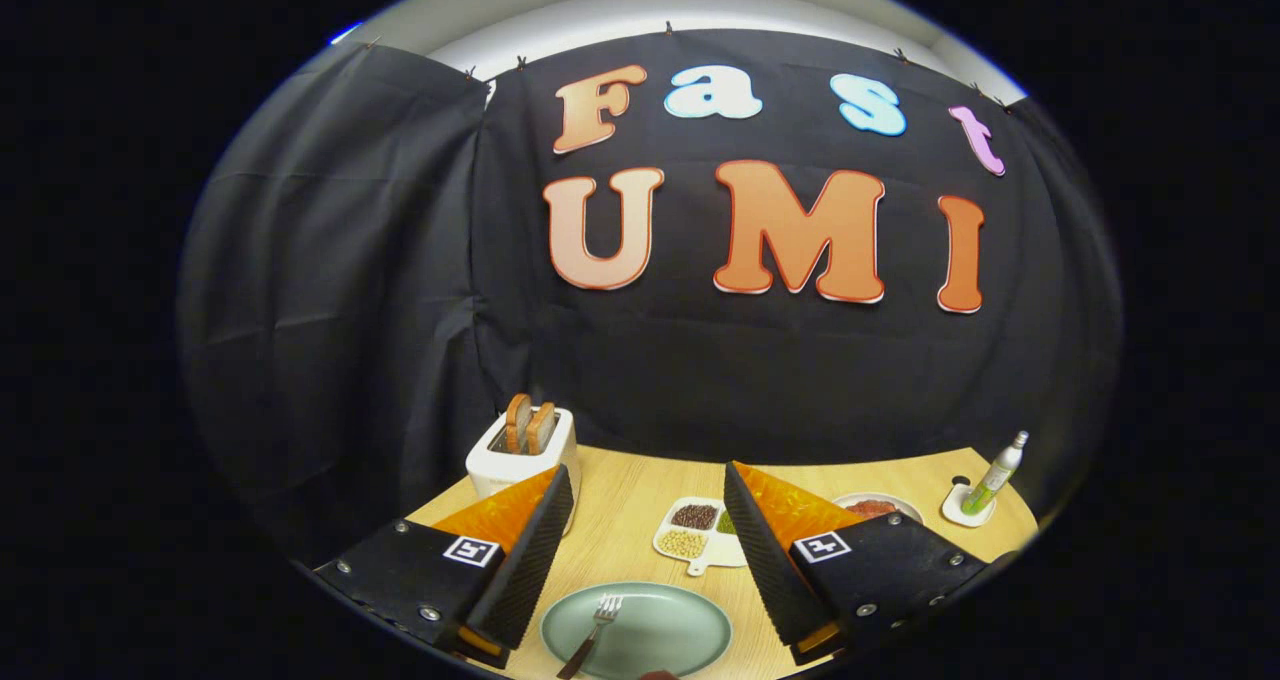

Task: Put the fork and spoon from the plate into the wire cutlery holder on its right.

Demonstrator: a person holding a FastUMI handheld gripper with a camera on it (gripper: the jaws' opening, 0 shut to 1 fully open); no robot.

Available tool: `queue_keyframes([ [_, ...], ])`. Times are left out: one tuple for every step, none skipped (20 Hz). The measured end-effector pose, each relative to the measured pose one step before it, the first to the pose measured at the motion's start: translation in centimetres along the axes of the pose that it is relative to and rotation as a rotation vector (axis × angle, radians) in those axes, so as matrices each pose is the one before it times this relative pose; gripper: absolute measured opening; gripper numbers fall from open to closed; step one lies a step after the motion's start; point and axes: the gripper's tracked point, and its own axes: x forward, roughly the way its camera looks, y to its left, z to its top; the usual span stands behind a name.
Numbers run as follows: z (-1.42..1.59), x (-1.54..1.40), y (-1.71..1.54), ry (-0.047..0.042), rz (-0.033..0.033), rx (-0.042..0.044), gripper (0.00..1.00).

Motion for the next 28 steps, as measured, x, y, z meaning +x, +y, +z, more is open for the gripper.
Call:
queue_keyframes([
  [-1.814, 0.655, 0.260, 0.06018, -0.00175, -0.00285, 0.91],
  [-2.203, 0.517, 0.230, 0.08726, -0.00167, -0.00161, 0.91],
  [-2.192, 0.450, 0.330, 0.09338, 0.00812, 0.00822, 0.91],
  [-1.975, 0.629, 0.398, 0.08516, 0.01170, 0.02037, 0.92],
  [-1.120, 0.460, 0.441, 0.05486, 0.02146, 0.02990, 0.92],
  [-0.626, 0.350, 0.252, 0.03017, 0.01537, 0.02981, 0.92],
  [0.039, 0.247, 0.056, -0.00187, 0.00442, 0.02613, 0.92],
  [0.785, -0.437, -0.180, -0.03790, -0.01261, 0.01182, 0.92],
  [1.228, -0.509, -0.069, -0.05507, -0.00263, -0.00036, 0.92],
  [1.819, -0.704, -0.022, -0.06585, -0.00096, -0.00718, 0.92],
  [1.908, -0.628, -0.098, -0.07285, -0.00368, -0.01159, 0.92],
  [1.741, -0.522, -0.181, -0.06275, -0.00631, -0.01666, 0.92],
  [1.095, -0.379, -0.607, -0.05034, -0.01308, -0.01993, 0.91],
  [0.849, -0.247, -0.617, -0.03086, -0.00882, -0.02156, 0.92],
  [0.335, -0.329, -0.492, -0.01622, -0.01044, -0.02086, 0.91],
  [0.306, -0.302, -0.449, -0.00948, -0.01050, -0.01935, 0.91],
  [0.450, -0.302, -0.379, -0.01293, -0.00942, -0.01603, 0.91],
  [0.576, -0.299, -0.344, -0.02137, -0.00774, -0.01487, 0.92],
  [0.675, -0.058, -0.212, -0.02061, -0.00608, -0.01512, 0.91],
  [0.583, -0.184, -0.180, -0.01890, -0.00549, -0.01478, 0.91],
  [0.206, -0.030, -0.043, -0.01463, -0.00358, -0.01133, 0.91],
  [-0.145, -0.080, 0.067, 0.00094, 0.00091, 0.00079, 0.91],
  [-0.411, 0.016, 0.245, 0.01056, 0.00681, 0.00944, 0.91],
  [-0.766, 0.077, 0.191, 0.01980, 0.00466, 0.00897, 0.92],
  [-0.993, -0.093, 0.335, 0.03095, 0.00926, 0.00543, 0.91],
  [-0.975, 0.041, 0.420, 0.03097, 0.00864, 0.00077, 0.92],
  [-1.408, 0.105, 0.428, 0.05511, 0.01418, -0.00270, 0.92],
  [-1.469, 0.479, 0.824, 0.05455, 0.01959, 0.00315, 0.92],
])
